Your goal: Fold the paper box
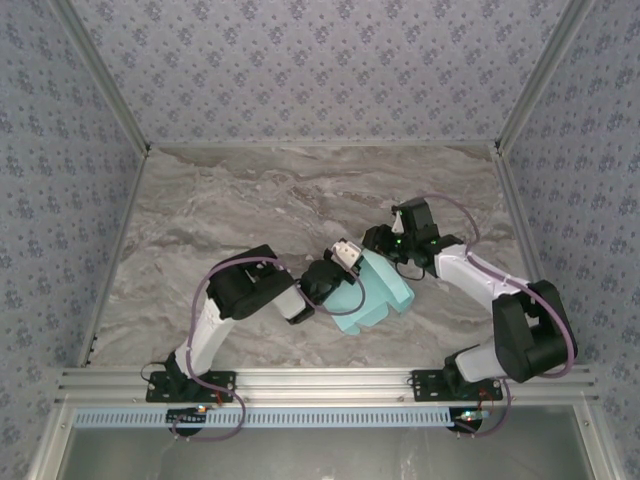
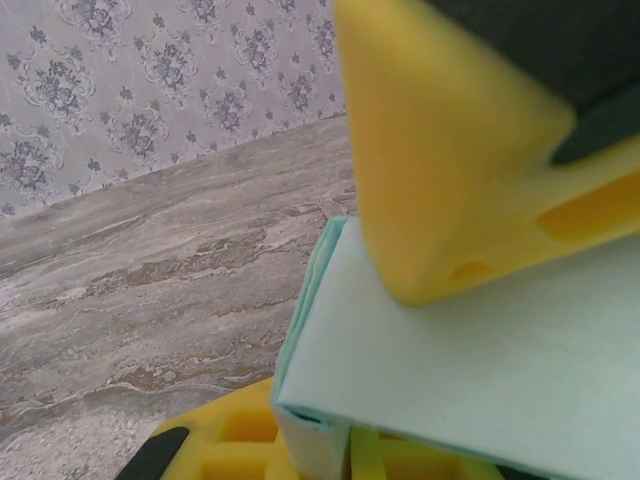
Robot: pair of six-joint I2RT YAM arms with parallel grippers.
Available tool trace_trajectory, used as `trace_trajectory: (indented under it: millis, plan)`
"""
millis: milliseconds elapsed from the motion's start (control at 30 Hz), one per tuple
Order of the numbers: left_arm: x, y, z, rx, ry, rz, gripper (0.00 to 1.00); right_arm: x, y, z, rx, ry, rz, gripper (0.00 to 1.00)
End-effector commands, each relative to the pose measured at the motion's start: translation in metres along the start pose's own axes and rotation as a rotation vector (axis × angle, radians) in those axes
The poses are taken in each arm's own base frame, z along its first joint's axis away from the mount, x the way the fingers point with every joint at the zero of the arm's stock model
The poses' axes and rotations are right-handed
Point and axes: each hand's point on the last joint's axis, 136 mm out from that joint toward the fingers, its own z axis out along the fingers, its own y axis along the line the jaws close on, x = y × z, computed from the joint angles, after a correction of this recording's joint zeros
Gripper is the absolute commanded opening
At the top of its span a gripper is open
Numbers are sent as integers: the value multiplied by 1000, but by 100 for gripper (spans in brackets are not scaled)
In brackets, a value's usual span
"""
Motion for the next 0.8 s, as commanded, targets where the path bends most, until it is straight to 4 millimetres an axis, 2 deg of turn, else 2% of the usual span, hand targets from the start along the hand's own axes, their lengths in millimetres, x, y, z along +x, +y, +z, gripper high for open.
trace_trajectory:
  millis: [0, 200, 367, 500, 600, 667, 767]
  plan:
    - [9, -9, 6, 40, 14, 60, 3, 50, -4, -5, 18, 209, 39, 44]
    - [8, 9, -7, -29, 32, 71, 0, 26, 12, -31, -29, 139, -43, 53]
    - [11, 30, -23, -81, 79, 39, 0, 0, 29, -70, -115, -19, -198, 65]
    - [4, 58, -32, -150, 63, -63, 0, -13, 34, -107, -123, -190, -307, 69]
    - [2, 80, -38, -187, 69, -156, 0, -16, 28, -132, -93, -327, -373, 73]
    - [1, 95, -41, -210, 81, -214, 0, -21, 16, -147, -23, -429, -408, 78]
    - [0, 110, -46, -220, 105, -292, 0, -13, 1, -146, 31, -492, -597, 76]
